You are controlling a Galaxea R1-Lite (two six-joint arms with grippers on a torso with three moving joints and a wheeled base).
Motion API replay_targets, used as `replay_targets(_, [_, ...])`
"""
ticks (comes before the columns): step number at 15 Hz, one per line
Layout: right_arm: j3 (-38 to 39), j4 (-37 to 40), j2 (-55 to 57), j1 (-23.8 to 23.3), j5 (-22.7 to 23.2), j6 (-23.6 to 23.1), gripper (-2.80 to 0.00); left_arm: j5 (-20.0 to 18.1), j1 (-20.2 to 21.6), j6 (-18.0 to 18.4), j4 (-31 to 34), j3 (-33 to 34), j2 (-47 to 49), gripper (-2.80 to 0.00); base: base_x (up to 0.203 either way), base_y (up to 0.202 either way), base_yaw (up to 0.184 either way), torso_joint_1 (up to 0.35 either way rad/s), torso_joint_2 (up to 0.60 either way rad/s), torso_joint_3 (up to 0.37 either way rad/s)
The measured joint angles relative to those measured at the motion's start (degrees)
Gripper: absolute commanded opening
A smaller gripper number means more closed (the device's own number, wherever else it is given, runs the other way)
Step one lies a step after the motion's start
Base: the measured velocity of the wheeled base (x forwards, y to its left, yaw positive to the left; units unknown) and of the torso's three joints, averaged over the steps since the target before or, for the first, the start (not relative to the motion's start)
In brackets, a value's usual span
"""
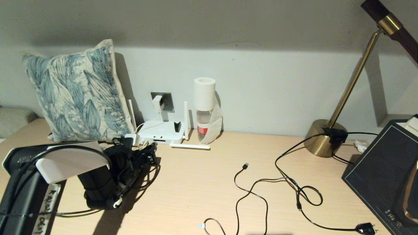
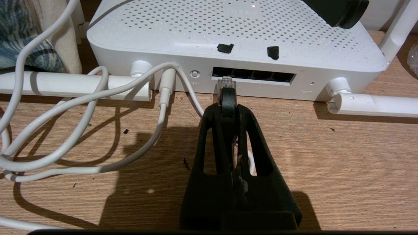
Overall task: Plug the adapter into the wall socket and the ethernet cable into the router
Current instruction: Plug cable into router interface
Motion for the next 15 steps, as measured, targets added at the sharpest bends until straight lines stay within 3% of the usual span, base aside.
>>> replay_targets(15, [0.0,0.02,0.0,0.0,0.01,0.04,-2.8,0.01,0.07,-0.02,0.06,-0.36,0.03,-2.8,0.0,0.0,0.0,0.0,0.0,0.0])
